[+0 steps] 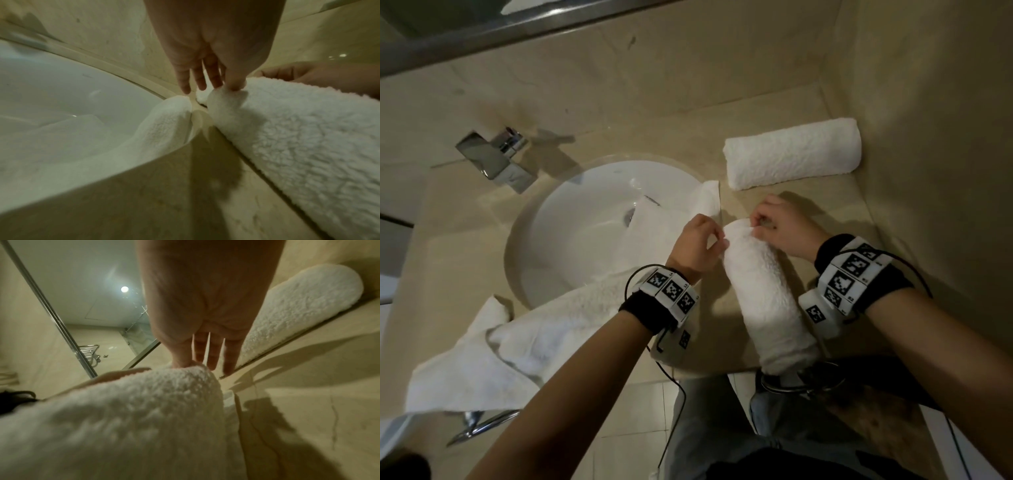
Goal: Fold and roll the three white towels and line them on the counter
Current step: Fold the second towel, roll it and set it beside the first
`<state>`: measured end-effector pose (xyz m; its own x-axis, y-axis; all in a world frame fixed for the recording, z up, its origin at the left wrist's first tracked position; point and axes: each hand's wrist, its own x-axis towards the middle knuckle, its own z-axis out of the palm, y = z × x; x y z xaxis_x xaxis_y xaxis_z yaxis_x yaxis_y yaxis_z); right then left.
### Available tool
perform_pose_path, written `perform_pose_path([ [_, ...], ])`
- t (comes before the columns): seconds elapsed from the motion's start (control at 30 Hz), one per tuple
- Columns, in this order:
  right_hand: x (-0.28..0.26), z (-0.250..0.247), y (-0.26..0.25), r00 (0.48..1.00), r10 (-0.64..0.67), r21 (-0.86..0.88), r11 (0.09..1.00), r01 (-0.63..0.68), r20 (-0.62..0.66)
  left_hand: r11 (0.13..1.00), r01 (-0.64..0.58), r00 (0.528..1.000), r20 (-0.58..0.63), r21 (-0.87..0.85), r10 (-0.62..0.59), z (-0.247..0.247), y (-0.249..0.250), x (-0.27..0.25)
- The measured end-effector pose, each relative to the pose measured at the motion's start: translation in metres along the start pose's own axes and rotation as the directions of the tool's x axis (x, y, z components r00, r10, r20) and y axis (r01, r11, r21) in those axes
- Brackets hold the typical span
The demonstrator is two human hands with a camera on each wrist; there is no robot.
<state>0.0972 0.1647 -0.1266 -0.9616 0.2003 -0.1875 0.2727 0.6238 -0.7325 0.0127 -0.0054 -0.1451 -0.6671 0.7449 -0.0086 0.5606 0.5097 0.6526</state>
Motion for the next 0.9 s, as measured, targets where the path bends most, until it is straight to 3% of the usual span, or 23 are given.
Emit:
perform_pose_path([
  [0.13, 0.002, -0.002, -0.002, 0.999, -0.040, 0.035, 0.999, 0.040, 0.001, 0.999, -0.041, 0.999, -0.034, -0.033, 0.040, 0.001, 0.008, 0.001],
  [0.2, 0.005, -0.002, -0.002, 0.999, 0.002, 0.058, 0.998, 0.001, -0.053, 0.997, -0.003, 0.998, -0.059, -0.074, -0.001, 0.002, 0.011, 0.003],
  [0.3, 0.013, -0.003, -0.001, 0.989, 0.066, 0.052, 0.997, -0.059, -0.131, 0.996, 0.088, 0.996, 0.007, -0.028, -0.088, 0.007, 0.015, 0.008],
  [0.43, 0.011, -0.008, -0.001, 0.997, 0.081, -0.028, 0.996, -0.082, -0.006, 0.991, 0.132, 0.991, 0.039, -0.008, -0.131, 0.011, 0.013, 0.010],
  [0.57, -0.013, -0.012, 0.001, 0.997, 0.060, 0.125, 0.990, -0.066, 0.057, 0.996, 0.074, 0.995, 0.071, 0.041, -0.077, 0.008, 0.015, 0.012],
  [0.63, -0.031, -0.012, 0.002, 0.999, 0.000, 0.094, 0.996, -0.003, 0.038, 0.997, 0.073, 0.993, 0.088, 0.036, -0.076, 0.006, 0.015, 0.011],
  [0.7, -0.054, -0.011, 0.001, 0.998, -0.043, 0.079, 0.996, 0.039, 0.053, 0.999, 0.023, 0.998, 0.059, 0.044, -0.026, 0.004, 0.012, 0.006],
  [0.8, -0.092, -0.007, -0.004, 0.969, -0.084, 0.104, 0.993, 0.061, 0.233, 0.991, -0.089, 0.996, 0.004, 0.099, 0.089, 0.003, 0.010, -0.003],
  [0.9, -0.119, 0.002, -0.009, 0.931, -0.094, -0.050, 0.992, 0.119, 0.352, 0.972, -0.194, 0.981, 0.000, 0.132, 0.195, 0.005, 0.018, -0.014],
])
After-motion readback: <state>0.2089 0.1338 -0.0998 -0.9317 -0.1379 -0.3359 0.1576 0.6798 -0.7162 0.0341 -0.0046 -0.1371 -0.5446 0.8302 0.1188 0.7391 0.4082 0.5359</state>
